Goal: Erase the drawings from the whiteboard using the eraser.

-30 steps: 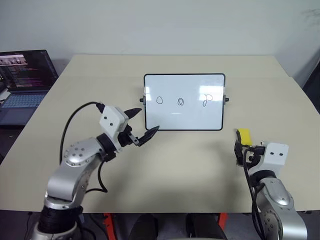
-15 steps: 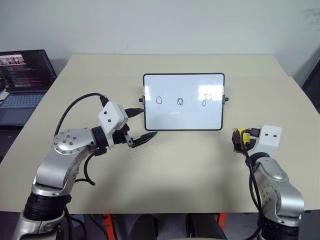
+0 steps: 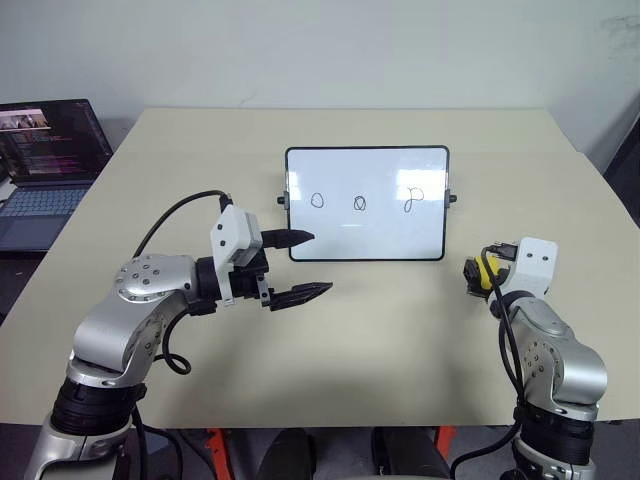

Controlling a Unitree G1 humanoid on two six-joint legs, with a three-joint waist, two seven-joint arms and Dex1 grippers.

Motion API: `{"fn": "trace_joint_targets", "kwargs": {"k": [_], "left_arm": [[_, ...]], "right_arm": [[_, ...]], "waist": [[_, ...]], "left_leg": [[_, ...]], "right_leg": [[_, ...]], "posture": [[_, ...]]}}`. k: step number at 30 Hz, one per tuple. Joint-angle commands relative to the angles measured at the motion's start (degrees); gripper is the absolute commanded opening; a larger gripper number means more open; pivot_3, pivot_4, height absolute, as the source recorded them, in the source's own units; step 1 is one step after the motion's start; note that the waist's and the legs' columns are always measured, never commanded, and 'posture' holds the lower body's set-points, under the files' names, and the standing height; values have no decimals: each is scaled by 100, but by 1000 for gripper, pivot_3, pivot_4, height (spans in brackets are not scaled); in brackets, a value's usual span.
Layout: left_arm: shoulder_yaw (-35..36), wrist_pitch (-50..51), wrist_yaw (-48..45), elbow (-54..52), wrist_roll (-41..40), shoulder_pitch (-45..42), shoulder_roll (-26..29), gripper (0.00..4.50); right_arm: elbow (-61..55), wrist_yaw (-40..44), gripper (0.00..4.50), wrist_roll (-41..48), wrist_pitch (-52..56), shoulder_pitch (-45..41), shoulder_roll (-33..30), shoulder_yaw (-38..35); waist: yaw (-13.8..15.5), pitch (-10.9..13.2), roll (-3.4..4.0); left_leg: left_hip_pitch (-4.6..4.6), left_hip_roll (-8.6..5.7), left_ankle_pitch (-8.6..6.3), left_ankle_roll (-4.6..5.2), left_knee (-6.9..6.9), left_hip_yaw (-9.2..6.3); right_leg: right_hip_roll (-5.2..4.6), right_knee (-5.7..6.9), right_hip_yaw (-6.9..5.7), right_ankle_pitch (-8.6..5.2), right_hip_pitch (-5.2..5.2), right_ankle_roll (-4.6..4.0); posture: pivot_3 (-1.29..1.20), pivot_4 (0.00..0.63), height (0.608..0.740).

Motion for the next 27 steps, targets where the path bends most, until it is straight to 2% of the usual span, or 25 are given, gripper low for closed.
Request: {"fn": "trace_joint_targets", "kwargs": {"k": [1, 14, 17, 19, 23, 25, 27], "left_arm": [[4, 172, -47, -259, -227, -131, 63, 4500], [-56, 152, 12, -289, -141, -149, 66, 4500], [-55, 155, 20, -294, -135, -155, 71, 4500], [-50, 155, 23, -303, -135, -150, 76, 4500], [-50, 157, 29, -302, -124, -140, 83, 4500], [-51, 162, 42, -311, -122, -137, 74, 4500], [-50, 168, 50, -320, -123, -133, 70, 4500]], "right_arm": [[-101, -20, 4446, 41, 66, -142, -29, -74], [24, 50, 4446, 45, 144, -122, -22, -46], [85, 65, 3891, 30, 93, -112, -38, -30], [111, 69, 3267, 27, 85, -123, -43, -33], [166, 100, 3267, 11, 62, -145, -94, -23], [195, 103, 2937, 9, 49, -154, -111, -36], [201, 102, 2362, 13, 45, -157, -115, -42]], "waist": [[0, 0, 0], [0, 0, 0], [1, 0, 0], [1, 0, 0], [0, 0, 0], [0, 0, 0], [1, 0, 0]], "left_leg": [[0, 0, 0, 0, 0, 0], [0, 0, 0, 0, 1, 0], [0, 0, 0, 0, 1, 0], [0, 0, 0, 0, 1, 1], [0, 0, 0, 0, 1, 0], [0, 0, 0, 0, 1, 0], [0, 0, 0, 0, 1, 0]], "right_leg": [[0, 0, 1, 0, 0, 0], [0, 0, 1, 0, 0, 0], [0, 0, 1, 0, 0, 0], [0, 0, 2, 0, 0, 0], [0, 0, 1, 0, 0, 0], [0, 0, 1, 0, 0, 0], [0, 0, 1, 0, 0, 0]], "posture": [[0, 150, 740], [0, 150, 740], [0, 150, 740], [0, 150, 740], [0, 150, 740], [0, 150, 740], [0, 150, 740]]}}
